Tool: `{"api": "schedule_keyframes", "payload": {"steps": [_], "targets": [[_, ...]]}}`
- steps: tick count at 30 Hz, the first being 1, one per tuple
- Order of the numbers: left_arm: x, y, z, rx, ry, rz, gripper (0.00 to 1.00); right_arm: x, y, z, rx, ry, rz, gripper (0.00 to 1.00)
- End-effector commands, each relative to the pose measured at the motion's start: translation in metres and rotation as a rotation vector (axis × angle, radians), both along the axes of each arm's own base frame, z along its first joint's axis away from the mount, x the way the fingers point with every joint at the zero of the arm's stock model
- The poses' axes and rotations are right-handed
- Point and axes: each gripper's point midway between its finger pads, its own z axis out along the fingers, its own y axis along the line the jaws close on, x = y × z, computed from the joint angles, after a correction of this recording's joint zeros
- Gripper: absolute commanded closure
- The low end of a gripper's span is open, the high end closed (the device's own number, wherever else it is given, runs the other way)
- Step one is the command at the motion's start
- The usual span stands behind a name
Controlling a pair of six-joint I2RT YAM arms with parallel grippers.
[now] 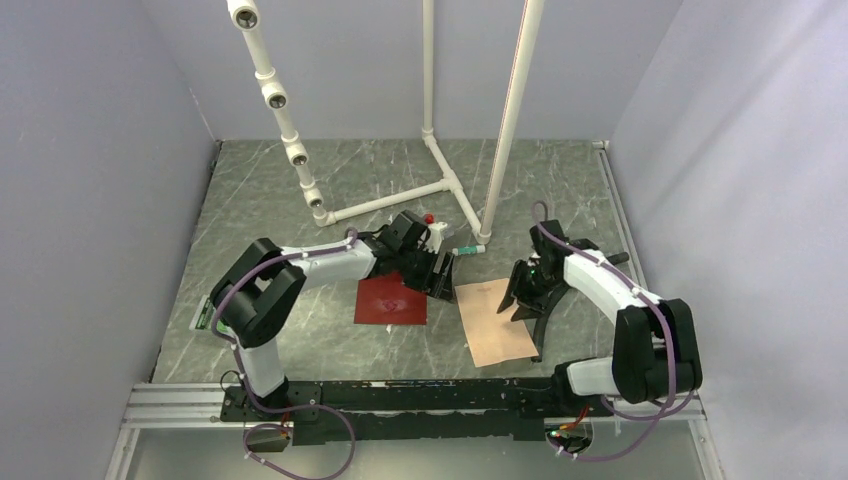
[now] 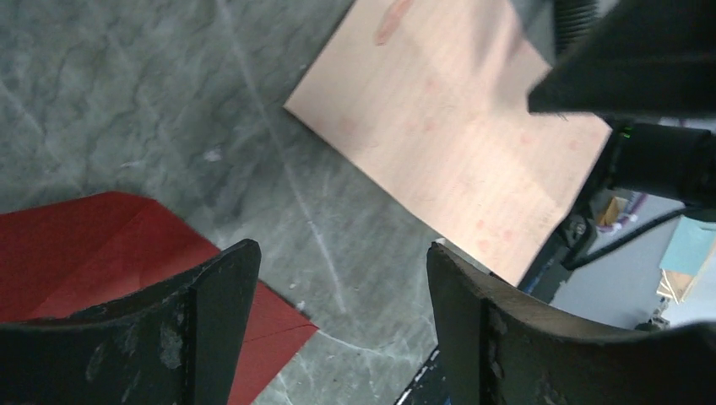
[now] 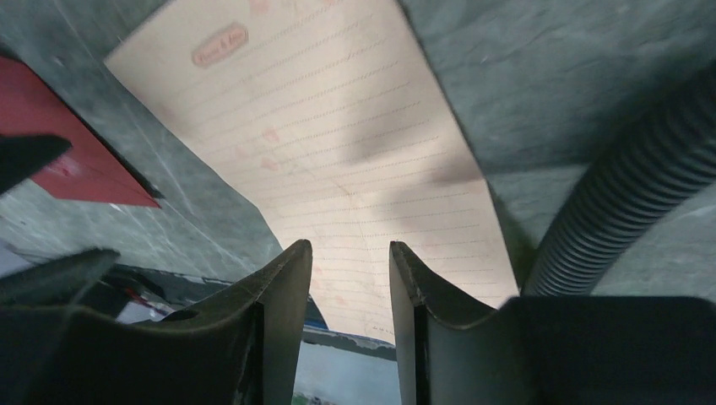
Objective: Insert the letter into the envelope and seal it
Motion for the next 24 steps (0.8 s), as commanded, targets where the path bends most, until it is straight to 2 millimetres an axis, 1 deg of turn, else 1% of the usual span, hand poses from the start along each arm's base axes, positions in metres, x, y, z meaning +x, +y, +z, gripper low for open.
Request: {"api": "schedule_keyframes", "payload": {"steps": [1,6,8,11,16,20,22,24], "targets": [[0.015,-0.003,0.001,0.003,-0.044,0.065,0.23,-0.015,0.012,-0.008,-0.015,0.057,0.023,0.58],[0.016,0.004,0.003,0.016,-0.052,0.113,0.23,-0.026,0.015,-0.021,-0.043,0.095,0.009,0.58],[0.016,0.008,0.006,0.008,-0.062,0.142,0.21,-0.029,0.018,-0.027,-0.025,0.102,-0.021,0.59],[0.014,0.013,0.008,-0.003,-0.059,0.187,0.18,-0.023,0.028,-0.030,0.024,0.081,-0.095,0.60],[0.004,0.018,0.006,-0.022,-0.021,0.210,0.17,-0.011,0.045,-0.037,0.058,0.021,-0.180,0.60],[-0.003,0.026,0.007,-0.039,-0.002,0.252,0.16,-0.009,0.063,-0.043,0.087,0.017,-0.235,0.61],[-0.009,0.030,0.010,-0.039,0.022,0.265,0.16,-0.008,0.075,-0.041,0.111,0.008,-0.249,0.61],[-0.014,0.035,0.012,-0.024,0.045,0.280,0.17,-0.005,0.081,-0.035,0.112,-0.011,-0.253,0.61]]}}
